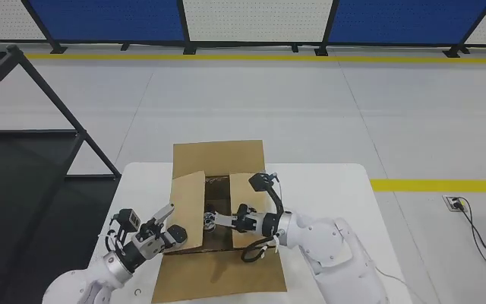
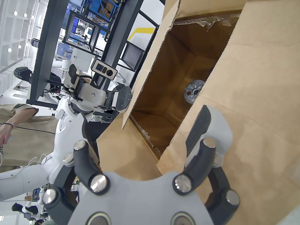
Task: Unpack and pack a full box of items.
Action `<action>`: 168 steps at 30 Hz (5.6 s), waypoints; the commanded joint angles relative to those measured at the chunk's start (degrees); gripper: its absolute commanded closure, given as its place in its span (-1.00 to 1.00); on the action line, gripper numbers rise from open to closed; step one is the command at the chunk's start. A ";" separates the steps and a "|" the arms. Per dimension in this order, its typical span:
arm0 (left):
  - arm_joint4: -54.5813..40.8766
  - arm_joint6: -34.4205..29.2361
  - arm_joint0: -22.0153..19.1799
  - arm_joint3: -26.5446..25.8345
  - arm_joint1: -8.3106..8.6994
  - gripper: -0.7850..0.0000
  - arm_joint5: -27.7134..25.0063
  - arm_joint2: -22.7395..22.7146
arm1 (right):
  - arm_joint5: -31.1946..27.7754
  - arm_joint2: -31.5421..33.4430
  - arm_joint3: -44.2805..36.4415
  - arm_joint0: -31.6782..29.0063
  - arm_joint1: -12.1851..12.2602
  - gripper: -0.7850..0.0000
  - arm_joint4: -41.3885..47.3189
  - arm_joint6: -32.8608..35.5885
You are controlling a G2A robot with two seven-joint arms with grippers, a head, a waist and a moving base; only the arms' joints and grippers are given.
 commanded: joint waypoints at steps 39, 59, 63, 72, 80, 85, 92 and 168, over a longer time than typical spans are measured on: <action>-1.44 3.34 -0.46 -0.61 0.35 -1.00 0.40 0.40 | 0.10 -1.78 -2.05 0.62 1.70 -1.00 0.64 -1.20; -16.17 -1.71 9.47 -4.03 0.75 -1.00 -7.91 -14.58 | -3.09 2.28 -9.11 -3.27 3.66 -1.00 5.55 1.54; -17.40 -7.68 12.24 -3.44 1.03 -1.00 -9.70 -18.47 | -5.58 4.14 -11.38 -4.73 4.45 -1.00 6.59 4.72; -17.40 -7.68 12.24 -3.44 1.03 -1.00 -9.70 -18.47 | -5.71 4.28 -11.49 -4.74 4.53 -1.00 6.21 4.93; -16.37 -4.62 9.52 -2.54 1.08 -1.00 -8.47 -16.95 | -6.58 3.06 -12.46 -5.18 4.65 -1.00 7.71 5.31; -12.58 -1.41 1.71 2.25 1.39 -1.00 -8.03 -14.06 | -6.67 4.08 -16.24 -7.10 5.39 -1.00 11.16 9.02; -5.00 -2.74 -11.85 12.99 2.02 -1.00 -9.45 -8.85 | -4.25 9.60 -24.15 -13.08 6.99 -1.00 17.64 14.14; 24.30 -7.83 -62.51 84.12 -5.53 -1.00 -52.88 24.57 | 17.34 21.14 -27.20 -27.52 13.78 -1.00 42.80 20.50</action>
